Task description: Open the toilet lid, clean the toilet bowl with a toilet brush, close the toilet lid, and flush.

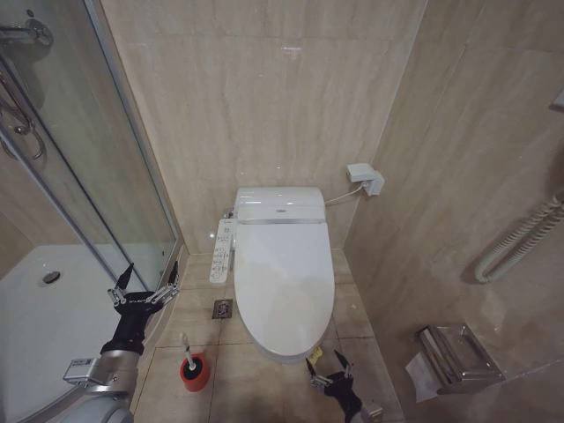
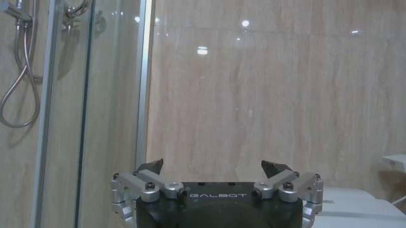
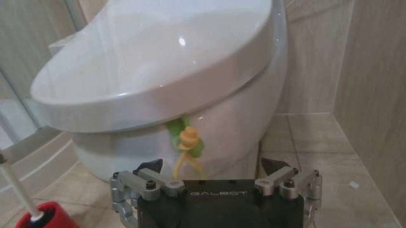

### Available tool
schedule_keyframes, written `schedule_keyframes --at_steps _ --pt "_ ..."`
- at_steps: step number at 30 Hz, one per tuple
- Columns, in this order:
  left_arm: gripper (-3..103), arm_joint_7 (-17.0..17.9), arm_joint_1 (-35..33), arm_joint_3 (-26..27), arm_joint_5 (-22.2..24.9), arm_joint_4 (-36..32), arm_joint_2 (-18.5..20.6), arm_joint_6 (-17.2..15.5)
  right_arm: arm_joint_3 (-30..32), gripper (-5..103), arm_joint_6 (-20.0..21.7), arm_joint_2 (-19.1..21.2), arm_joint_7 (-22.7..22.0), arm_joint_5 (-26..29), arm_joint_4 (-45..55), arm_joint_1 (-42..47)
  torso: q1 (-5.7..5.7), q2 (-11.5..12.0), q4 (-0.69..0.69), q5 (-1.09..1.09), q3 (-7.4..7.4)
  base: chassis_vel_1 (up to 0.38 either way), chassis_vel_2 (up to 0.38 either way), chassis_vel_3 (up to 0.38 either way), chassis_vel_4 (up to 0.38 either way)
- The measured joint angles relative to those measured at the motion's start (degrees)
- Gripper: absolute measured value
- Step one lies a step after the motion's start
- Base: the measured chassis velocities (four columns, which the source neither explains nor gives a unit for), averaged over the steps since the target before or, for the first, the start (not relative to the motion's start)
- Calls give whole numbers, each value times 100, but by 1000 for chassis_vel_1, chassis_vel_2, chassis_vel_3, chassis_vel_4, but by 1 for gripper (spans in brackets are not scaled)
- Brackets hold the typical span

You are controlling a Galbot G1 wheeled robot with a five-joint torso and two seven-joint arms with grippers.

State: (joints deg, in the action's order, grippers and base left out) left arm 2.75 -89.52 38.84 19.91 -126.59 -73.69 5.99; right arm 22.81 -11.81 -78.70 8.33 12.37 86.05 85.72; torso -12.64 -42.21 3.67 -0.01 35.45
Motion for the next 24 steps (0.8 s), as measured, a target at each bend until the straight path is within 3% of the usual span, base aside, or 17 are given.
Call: schedule_keyframes --at_steps 20,21,24 --pt "100 0 0 0 0 0 0 0 93 101 -271 -34 37 -125 -373 -215 0 0 1 0 0 0 0 0 0" --pt "100 0 0 0 0 0 0 0 90 76 -304 -40 69 -129 -393 -218 0 0 1 -1 0 0 0 0 0" --pt "100 0 0 0 0 0 0 0 76 76 -349 -46 80 -131 -410 -224 0 -1 0 0 0 0 0 0 0"
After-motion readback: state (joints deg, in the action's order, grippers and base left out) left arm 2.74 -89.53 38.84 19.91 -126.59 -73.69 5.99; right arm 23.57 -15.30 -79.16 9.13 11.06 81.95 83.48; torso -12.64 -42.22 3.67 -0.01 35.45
